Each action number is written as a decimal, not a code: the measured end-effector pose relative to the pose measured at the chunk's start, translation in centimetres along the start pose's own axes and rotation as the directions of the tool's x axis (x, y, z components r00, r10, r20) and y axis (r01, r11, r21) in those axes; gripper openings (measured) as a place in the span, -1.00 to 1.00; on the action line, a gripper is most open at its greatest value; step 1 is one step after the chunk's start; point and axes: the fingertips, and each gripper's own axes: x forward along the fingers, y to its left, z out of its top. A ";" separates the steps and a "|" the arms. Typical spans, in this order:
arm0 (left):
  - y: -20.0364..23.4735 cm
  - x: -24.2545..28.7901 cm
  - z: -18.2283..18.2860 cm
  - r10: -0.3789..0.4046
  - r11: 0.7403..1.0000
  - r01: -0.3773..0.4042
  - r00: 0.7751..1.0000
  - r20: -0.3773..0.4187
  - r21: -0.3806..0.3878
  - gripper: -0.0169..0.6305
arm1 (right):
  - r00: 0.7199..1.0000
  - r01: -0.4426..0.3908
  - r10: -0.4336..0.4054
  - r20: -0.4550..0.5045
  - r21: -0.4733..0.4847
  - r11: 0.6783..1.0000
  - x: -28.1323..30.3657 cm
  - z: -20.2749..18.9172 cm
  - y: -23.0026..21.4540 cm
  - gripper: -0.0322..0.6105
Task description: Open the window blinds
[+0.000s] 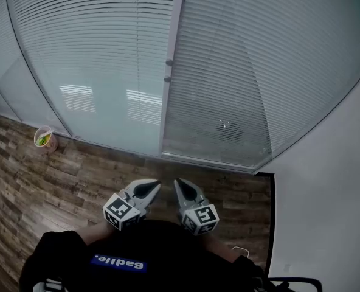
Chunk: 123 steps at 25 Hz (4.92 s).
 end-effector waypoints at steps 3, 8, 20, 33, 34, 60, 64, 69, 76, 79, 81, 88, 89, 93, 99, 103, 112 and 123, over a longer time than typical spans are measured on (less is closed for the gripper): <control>-0.6 1.0 -0.1 0.011 1.000 -0.011 1.000 -0.004 0.001 -0.95 | 1.000 -0.012 0.012 -0.001 0.006 1.000 -0.6 -0.1 -1.0 -0.89; -1.7 2.4 -0.9 0.027 1.000 -0.027 0.999 -0.020 -0.003 -0.95 | 1.000 -0.024 0.024 -0.018 0.016 1.000 -1.5 -1.2 -2.9 -0.89; 0.8 3.1 -0.9 0.031 0.999 -0.031 0.999 -0.010 -0.027 -0.95 | 0.998 -0.024 0.025 -0.060 0.014 1.000 1.0 -1.6 -3.8 -0.89; 10.8 2.6 0.3 -0.048 0.997 0.049 0.999 0.021 -0.061 -0.95 | 0.994 0.076 -0.073 -0.077 0.027 0.997 10.1 -1.1 -3.3 -0.89; 11.6 2.6 0.5 -0.055 0.997 0.056 0.998 0.025 -0.062 -0.95 | 0.994 0.079 -0.077 -0.071 0.025 0.997 10.9 -0.8 -3.2 -0.89; 23.5 7.7 4.9 0.006 0.998 -0.003 0.999 0.050 -0.061 -0.95 | 0.995 0.045 -0.047 -0.091 -0.021 0.999 21.9 3.4 -8.8 -0.89; 22.9 10.3 6.1 0.047 0.998 -0.044 0.998 0.052 -0.047 -0.95 | 0.997 0.016 -0.017 -0.072 -0.019 1.000 21.2 5.0 -11.6 -0.89; 22.2 13.2 6.1 0.086 0.996 -0.085 0.995 0.043 -0.031 -0.95 | 0.998 -0.014 0.014 -0.062 0.000 1.000 20.5 5.3 -14.7 -0.89; 21.4 15.1 5.8 0.160 0.987 -0.160 0.987 0.015 -0.016 -0.95 | 0.994 -0.083 0.085 -0.068 0.036 0.996 19.8 4.9 -16.6 -0.89; 21.6 15.5 5.8 0.187 0.981 -0.187 0.982 0.016 0.042 -0.95 | 0.991 -0.099 0.103 -0.088 0.047 0.994 20.0 3.6 -17.2 -0.89; 21.5 15.6 6.7 0.189 0.975 -0.190 0.982 0.022 0.111 -0.95 | 0.991 -0.097 0.101 -0.091 0.042 0.994 19.9 3.6 -17.2 -0.89; 23.7 15.4 10.0 0.176 0.939 -0.185 0.983 0.056 0.291 -0.95 | 0.996 -0.045 0.046 -0.071 0.016 0.999 20.9 5.3 -16.5 -0.89; 24.3 15.3 10.5 0.183 0.936 -0.194 0.981 0.066 0.292 -0.95 | 0.997 -0.041 0.042 -0.072 0.009 0.999 21.0 5.4 -16.2 -0.89; 27.4 15.8 12.1 0.255 0.933 -0.265 0.964 0.072 0.245 -0.95 | 0.997 -0.007 0.007 -0.077 0.010 1.000 20.9 5.3 -16.4 -0.89; 29.9 18.9 14.3 0.307 0.928 -0.322 0.946 0.104 0.188 -0.64 | 0.992 0.072 -0.071 -0.104 0.005 0.997 19.3 5.0 -18.0 -0.89; 31.1 20.4 14.6 0.345 0.913 -0.359 0.933 0.101 0.194 -0.58 | 0.990 0.071 -0.071 -0.121 -0.012 0.997 18.8 4.4 -18.0 -0.89; 33.1 22.9 17.7 0.438 0.865 -0.470 0.879 0.190 0.179 -0.27 | 0.985 0.091 -0.095 -0.146 -0.033 0.995 17.4 4.1 -18.8 -0.89; 34.1 24.5 17.7 0.503 0.816 -0.532 0.846 0.176 0.225 -0.33 | 0.979 0.093 -0.098 -0.177 -0.038 0.995 16.3 3.2 -19.9 -0.88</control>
